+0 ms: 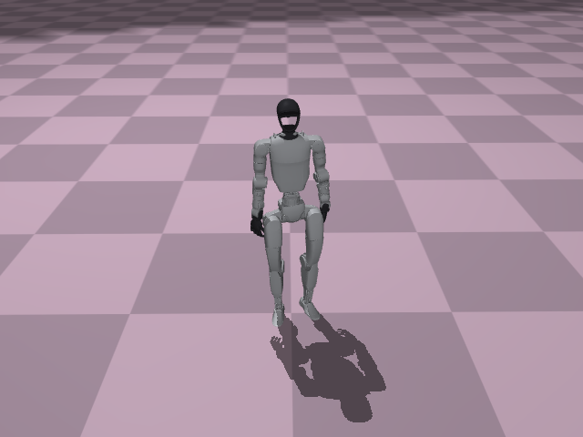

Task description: Upper body actions

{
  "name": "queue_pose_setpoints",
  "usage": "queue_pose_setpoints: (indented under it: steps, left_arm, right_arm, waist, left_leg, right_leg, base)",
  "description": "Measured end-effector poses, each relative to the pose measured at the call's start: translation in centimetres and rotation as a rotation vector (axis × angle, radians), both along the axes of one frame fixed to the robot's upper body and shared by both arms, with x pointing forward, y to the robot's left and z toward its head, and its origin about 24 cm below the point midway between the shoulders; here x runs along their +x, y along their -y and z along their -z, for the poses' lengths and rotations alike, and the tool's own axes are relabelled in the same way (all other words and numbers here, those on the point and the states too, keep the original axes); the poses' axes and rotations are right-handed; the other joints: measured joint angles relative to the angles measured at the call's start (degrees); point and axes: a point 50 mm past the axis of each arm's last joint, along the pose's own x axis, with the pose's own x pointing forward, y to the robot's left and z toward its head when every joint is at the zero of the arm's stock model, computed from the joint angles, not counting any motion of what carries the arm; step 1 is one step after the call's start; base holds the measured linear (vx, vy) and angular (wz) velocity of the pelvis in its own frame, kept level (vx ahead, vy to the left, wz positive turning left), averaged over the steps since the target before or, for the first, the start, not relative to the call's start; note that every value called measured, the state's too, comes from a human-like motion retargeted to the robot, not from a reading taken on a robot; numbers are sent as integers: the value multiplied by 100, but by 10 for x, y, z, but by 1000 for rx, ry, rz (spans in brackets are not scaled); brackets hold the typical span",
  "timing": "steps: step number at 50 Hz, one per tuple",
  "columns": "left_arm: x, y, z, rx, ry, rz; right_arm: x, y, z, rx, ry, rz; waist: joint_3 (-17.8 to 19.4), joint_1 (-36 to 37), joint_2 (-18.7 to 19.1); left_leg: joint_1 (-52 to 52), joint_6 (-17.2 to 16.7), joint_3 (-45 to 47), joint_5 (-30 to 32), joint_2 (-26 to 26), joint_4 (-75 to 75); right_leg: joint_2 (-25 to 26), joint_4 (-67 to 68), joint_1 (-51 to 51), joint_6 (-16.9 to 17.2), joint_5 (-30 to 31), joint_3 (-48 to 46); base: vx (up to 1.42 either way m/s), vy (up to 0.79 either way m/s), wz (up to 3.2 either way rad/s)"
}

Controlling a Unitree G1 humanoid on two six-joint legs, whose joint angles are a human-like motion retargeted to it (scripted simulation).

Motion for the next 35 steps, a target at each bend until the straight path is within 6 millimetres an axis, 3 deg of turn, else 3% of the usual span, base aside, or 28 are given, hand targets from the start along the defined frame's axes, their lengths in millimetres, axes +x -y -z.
queue_pose_setpoints:
  steps: [35]
  left_arm:
    - [1,1,0,-2,3,-1]
  right_arm:
    - [2,2,0,-5,8,-17]
  waist:
    - [16,-3,7]
  left_leg:
    - [-6,-2,11,-5,-11,12]
  right_leg:
    - [2,-7,5,-16,-3,5]
  base:
    - [0,0,0]
